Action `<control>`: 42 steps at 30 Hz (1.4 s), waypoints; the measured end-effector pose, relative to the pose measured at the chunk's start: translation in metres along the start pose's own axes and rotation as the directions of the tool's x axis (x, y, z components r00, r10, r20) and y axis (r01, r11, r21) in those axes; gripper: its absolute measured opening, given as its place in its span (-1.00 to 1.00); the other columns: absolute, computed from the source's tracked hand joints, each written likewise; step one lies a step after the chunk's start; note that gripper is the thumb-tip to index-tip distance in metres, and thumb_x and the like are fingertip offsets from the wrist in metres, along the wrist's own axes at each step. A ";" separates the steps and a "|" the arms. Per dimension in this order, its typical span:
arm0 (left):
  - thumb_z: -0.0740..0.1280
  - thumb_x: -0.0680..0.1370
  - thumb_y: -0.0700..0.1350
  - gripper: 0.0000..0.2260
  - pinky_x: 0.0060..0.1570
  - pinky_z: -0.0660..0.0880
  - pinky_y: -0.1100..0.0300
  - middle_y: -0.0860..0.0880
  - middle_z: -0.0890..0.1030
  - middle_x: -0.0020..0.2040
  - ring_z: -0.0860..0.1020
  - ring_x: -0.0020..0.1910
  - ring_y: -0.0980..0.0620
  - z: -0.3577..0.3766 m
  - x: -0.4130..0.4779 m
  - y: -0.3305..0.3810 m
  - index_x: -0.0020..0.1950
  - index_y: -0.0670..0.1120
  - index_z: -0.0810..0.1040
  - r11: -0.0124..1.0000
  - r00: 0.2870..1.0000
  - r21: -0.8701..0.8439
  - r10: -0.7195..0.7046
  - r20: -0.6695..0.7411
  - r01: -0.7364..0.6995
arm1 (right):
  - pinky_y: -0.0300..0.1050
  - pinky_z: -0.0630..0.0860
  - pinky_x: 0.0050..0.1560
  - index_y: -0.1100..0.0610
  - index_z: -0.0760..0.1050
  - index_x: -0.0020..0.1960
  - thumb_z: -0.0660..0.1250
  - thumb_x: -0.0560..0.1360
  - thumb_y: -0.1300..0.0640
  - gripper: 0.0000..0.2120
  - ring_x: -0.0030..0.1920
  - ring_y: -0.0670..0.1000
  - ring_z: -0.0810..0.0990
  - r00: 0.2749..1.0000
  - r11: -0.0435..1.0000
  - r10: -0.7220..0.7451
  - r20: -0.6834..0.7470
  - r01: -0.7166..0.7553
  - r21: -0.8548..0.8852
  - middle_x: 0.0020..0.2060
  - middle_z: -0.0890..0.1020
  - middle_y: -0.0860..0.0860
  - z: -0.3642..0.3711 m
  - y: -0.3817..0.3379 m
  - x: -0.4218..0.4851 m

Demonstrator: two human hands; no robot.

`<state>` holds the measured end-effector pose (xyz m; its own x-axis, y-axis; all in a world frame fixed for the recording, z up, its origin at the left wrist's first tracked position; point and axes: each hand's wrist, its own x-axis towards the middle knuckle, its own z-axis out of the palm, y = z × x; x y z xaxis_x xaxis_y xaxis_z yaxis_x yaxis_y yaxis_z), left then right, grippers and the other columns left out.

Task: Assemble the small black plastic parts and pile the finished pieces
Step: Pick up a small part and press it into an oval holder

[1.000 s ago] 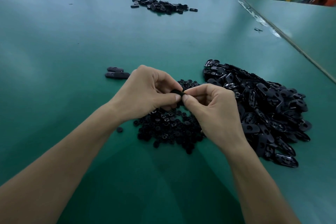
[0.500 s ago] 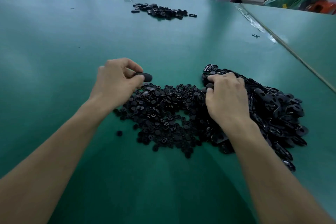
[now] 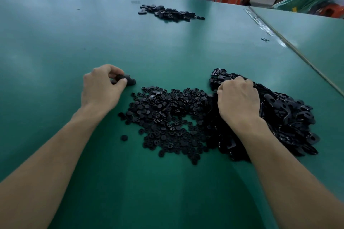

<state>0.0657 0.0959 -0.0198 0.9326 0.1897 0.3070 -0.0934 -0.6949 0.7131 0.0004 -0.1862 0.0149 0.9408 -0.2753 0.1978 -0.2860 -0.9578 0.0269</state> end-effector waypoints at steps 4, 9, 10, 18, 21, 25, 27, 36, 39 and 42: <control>0.47 0.51 -0.07 -0.81 0.08 0.39 0.12 -0.11 0.58 0.09 0.54 0.09 -0.08 0.004 0.000 -0.006 0.12 -0.03 0.64 0.989 0.997 0.132 0.073 -0.019 -0.069 | 0.05 0.39 0.04 0.20 0.57 0.09 0.24 0.63 0.21 -0.85 0.08 0.24 0.48 0.986 0.998 -0.013 -0.169 0.023 0.059 0.01 0.59 0.19 0.001 0.002 0.003; 0.42 0.54 0.02 -0.87 -0.04 0.40 0.17 0.07 0.57 -0.12 0.50 -0.16 0.09 0.005 -0.004 0.003 0.05 0.02 0.61 0.994 0.994 0.061 0.094 -0.047 -0.091 | -0.14 0.37 -0.36 0.13 0.48 0.07 0.13 0.71 0.13 -0.83 -0.34 -0.03 0.52 0.960 0.831 0.002 -0.280 0.154 0.535 -0.28 0.58 -0.02 -0.007 -0.010 -0.008; 0.41 0.55 0.03 -0.91 -0.09 0.43 0.17 0.15 0.57 -0.22 0.52 -0.24 0.13 0.004 -0.006 0.010 -0.02 0.05 0.60 0.995 0.994 0.023 0.096 -0.044 -0.095 | -0.22 0.42 -0.37 0.10 0.49 0.07 0.15 0.70 0.11 -0.84 -0.35 -0.08 0.56 0.966 0.749 -0.009 -0.257 0.177 0.638 -0.29 0.59 -0.06 -0.010 -0.014 -0.013; 0.36 0.60 0.05 -0.76 -0.49 0.49 0.31 -0.01 0.71 -0.30 0.64 -0.39 0.11 -0.006 -0.036 0.077 -0.10 -0.09 0.66 0.886 0.779 -0.406 0.088 0.621 0.224 | -0.29 0.52 -0.15 -0.06 0.67 -0.04 0.41 0.56 0.19 -0.85 -0.25 -0.15 0.64 0.985 0.264 -0.072 -0.159 0.173 0.949 -0.28 0.69 -0.15 -0.006 -0.045 -0.050; 0.38 0.59 -0.10 -0.86 -0.38 0.57 0.29 -0.08 0.71 -0.24 0.67 -0.33 0.06 -0.008 -0.043 0.084 -0.05 -0.16 0.65 0.819 0.722 -0.476 0.114 0.683 0.321 | -0.26 0.57 -0.04 0.00 0.68 -0.07 0.43 0.52 0.33 -0.77 -0.14 -0.11 0.70 0.988 0.077 -0.074 -0.136 0.141 0.987 -0.19 0.74 -0.10 -0.003 -0.049 -0.057; 0.42 0.55 -0.16 -0.88 -0.30 0.60 0.28 -0.17 0.71 -0.14 0.69 -0.26 0.02 -0.007 -0.044 0.083 0.01 -0.20 0.62 0.768 0.632 -0.459 0.093 0.770 0.446 | -0.29 0.55 -0.07 -0.01 0.66 -0.11 0.47 0.49 0.33 -0.76 -0.16 -0.12 0.70 0.985 0.066 -0.014 -0.169 0.170 0.983 -0.21 0.74 -0.11 0.002 -0.048 -0.061; 0.44 0.49 -0.07 -0.78 -0.31 0.59 0.28 -0.19 0.70 -0.12 0.69 -0.27 0.01 -0.006 -0.045 0.082 0.02 -0.21 0.63 0.751 0.570 -0.432 0.090 0.816 0.499 | -0.32 0.52 -0.11 -0.05 0.64 -0.11 0.49 0.47 0.31 -0.75 -0.20 -0.15 0.65 0.977 0.108 0.032 -0.212 0.208 0.972 -0.23 0.71 -0.13 0.002 -0.047 -0.062; 0.49 0.40 -0.30 -0.90 -0.30 0.61 0.30 -0.10 0.69 -0.27 0.65 -0.32 0.06 -0.003 -0.039 0.077 -0.17 -0.17 0.61 0.639 0.716 -0.570 0.042 0.697 0.517 | -0.38 0.42 -0.15 -0.07 0.65 0.07 0.54 0.45 0.12 -0.78 -0.22 -0.17 0.52 0.970 0.360 -0.034 -0.241 0.237 0.902 -0.16 0.64 -0.17 0.011 -0.042 -0.069; 0.45 0.46 -0.40 -0.86 -0.29 0.62 0.28 -0.09 0.69 -0.29 0.64 -0.35 0.04 -0.003 -0.037 0.076 -0.11 -0.18 0.60 0.642 0.773 -0.593 0.002 0.635 0.486 | -0.29 0.43 -0.04 -0.01 0.66 0.03 0.51 0.47 0.06 -0.86 -0.13 -0.16 0.46 0.958 0.661 -0.144 -0.249 0.281 0.696 -0.18 0.53 -0.21 0.012 -0.039 -0.069; 0.44 0.48 -0.40 -0.85 -0.27 0.62 0.29 -0.07 0.68 -0.29 0.65 -0.34 0.04 -0.002 -0.036 0.075 -0.07 -0.18 0.60 0.650 0.810 -0.610 -0.016 0.586 0.454 | -0.23 0.35 -0.02 -0.04 0.67 0.00 0.49 0.48 -0.06 -0.85 -0.01 -0.09 0.44 0.956 0.776 -0.269 -0.112 0.285 0.562 -0.16 0.54 -0.15 0.010 -0.039 -0.071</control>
<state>0.0246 0.0389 0.0240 0.9615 -0.2413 -0.1318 0.1498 0.0579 0.9870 -0.0538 -0.1297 -0.0100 0.9564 0.0038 0.2921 0.1482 -0.8680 -0.4739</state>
